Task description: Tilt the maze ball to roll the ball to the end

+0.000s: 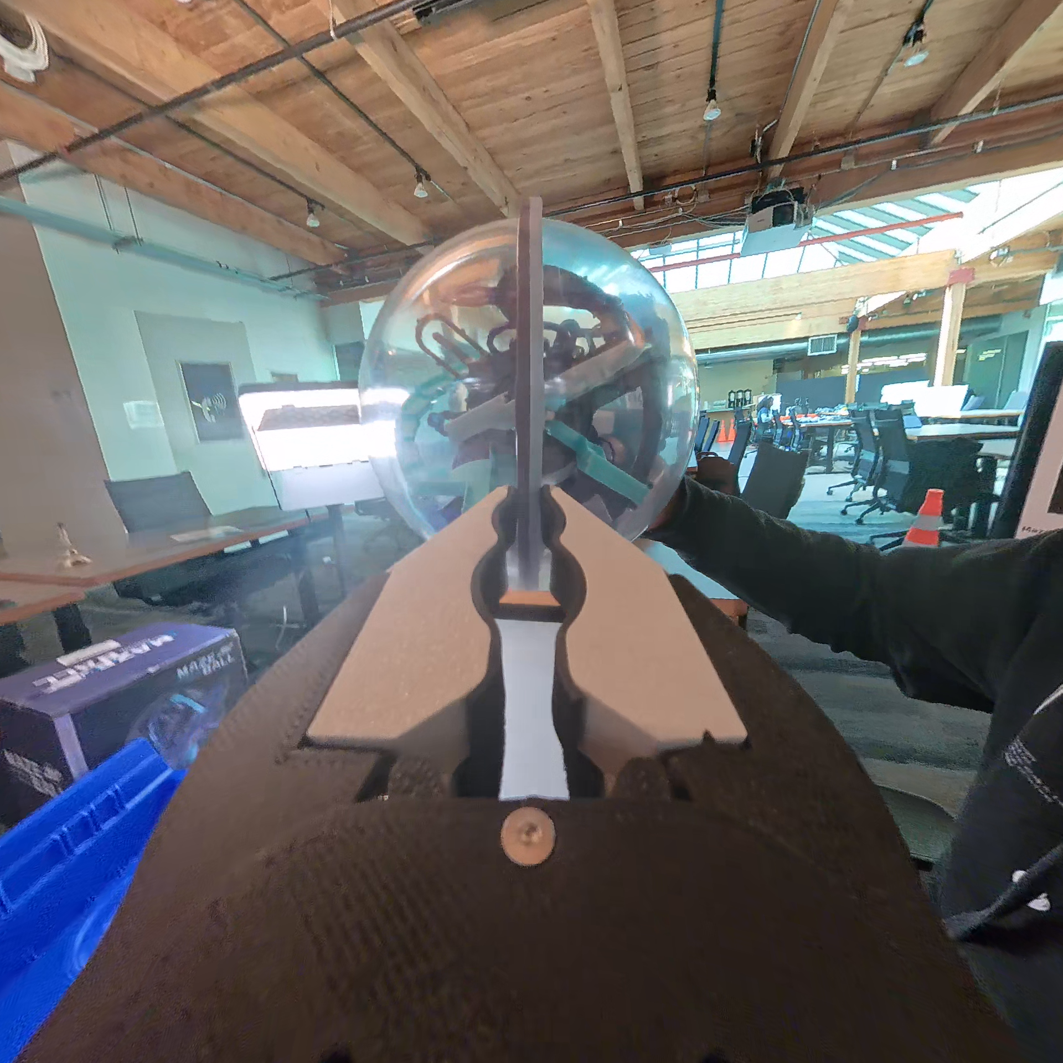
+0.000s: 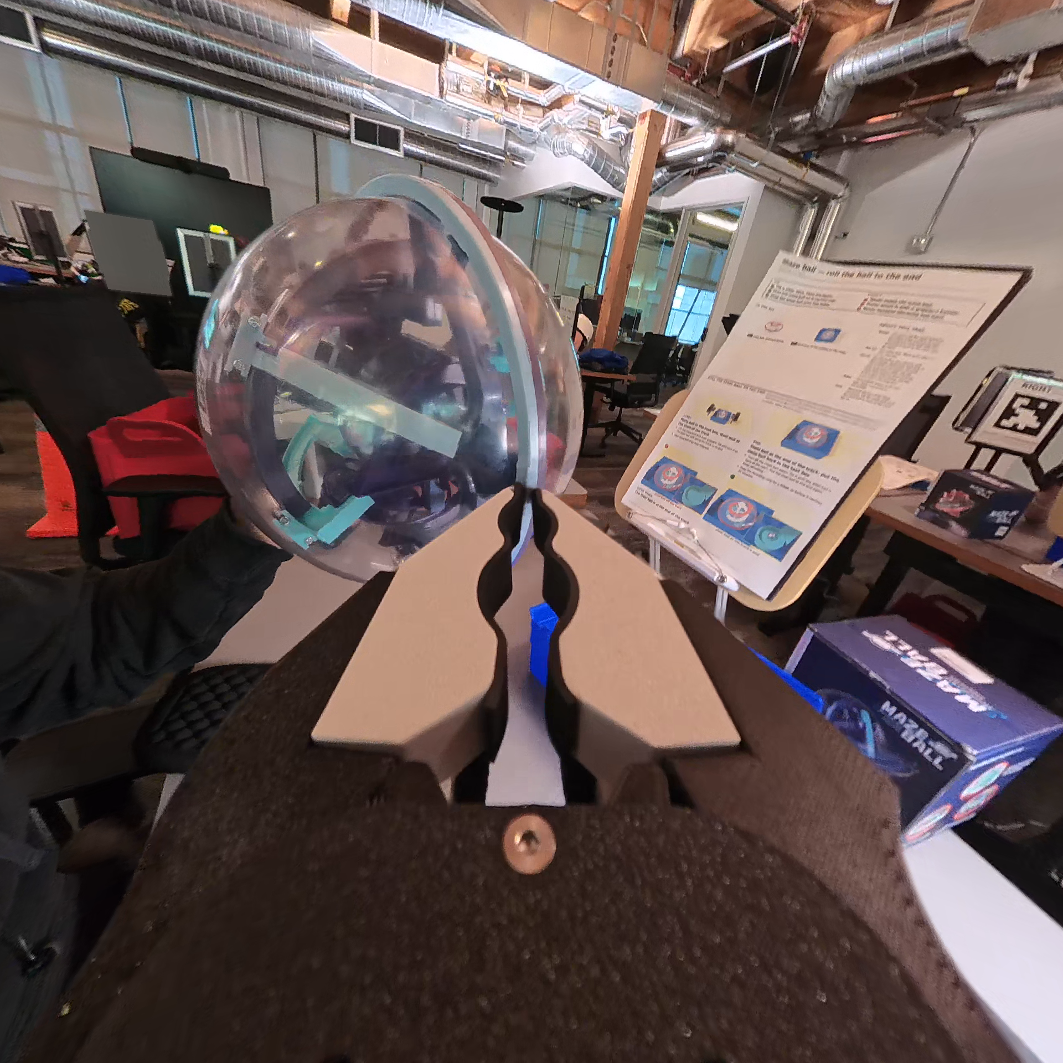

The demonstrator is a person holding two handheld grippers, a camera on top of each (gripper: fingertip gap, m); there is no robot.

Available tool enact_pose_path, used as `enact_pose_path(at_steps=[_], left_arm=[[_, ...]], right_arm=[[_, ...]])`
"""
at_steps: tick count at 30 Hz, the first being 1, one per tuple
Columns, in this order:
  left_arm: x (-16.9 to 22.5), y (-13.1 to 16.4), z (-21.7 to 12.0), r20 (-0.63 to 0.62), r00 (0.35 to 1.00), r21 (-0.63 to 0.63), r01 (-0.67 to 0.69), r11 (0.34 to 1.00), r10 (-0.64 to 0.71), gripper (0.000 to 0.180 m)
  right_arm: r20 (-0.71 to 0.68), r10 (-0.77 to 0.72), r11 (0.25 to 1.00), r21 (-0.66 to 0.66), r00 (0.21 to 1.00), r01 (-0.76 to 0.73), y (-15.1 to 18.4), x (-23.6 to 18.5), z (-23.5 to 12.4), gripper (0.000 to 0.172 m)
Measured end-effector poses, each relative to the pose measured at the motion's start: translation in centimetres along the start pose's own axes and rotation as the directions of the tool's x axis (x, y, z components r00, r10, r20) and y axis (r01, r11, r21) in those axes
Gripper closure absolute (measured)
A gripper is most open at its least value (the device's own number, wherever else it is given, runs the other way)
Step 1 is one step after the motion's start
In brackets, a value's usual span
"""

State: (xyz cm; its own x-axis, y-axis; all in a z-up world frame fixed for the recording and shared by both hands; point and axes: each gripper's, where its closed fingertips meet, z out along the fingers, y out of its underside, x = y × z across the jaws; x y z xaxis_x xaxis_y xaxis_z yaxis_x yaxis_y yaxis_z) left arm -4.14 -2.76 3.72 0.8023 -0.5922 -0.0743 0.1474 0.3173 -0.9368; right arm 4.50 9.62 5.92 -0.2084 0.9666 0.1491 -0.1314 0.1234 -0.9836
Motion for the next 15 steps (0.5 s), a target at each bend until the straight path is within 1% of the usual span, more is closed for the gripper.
enact_pose_path(at_steps=[4,8,11,15], left_arm=[[-0.6,2.4,-0.4,0.005,0.996,-0.011,0.088,0.996,-0.088,0.175],[-1.0,4.5,-0.7,0.011,0.989,-0.018,0.144,0.989,-0.144,0.175],[-1.3,5.5,-0.8,0.015,0.986,-0.021,0.164,0.986,-0.164,0.175],[-1.5,6.1,-0.8,0.018,0.986,-0.023,0.167,0.986,-0.167,0.175]], right_arm=[[-0.016,0.048,0.998,-0.027,0.999,-0.048,2.3,0.3,-0.2,0.172],[-0.029,0.082,0.995,-0.049,0.996,-0.083,4.1,0.7,-0.4,0.172],[-0.034,0.096,0.993,-0.059,0.995,-0.098,5.0,0.9,-0.5,0.172],[-0.038,0.102,0.993,-0.058,0.994,-0.104,5.6,1.1,-0.5,0.172]])
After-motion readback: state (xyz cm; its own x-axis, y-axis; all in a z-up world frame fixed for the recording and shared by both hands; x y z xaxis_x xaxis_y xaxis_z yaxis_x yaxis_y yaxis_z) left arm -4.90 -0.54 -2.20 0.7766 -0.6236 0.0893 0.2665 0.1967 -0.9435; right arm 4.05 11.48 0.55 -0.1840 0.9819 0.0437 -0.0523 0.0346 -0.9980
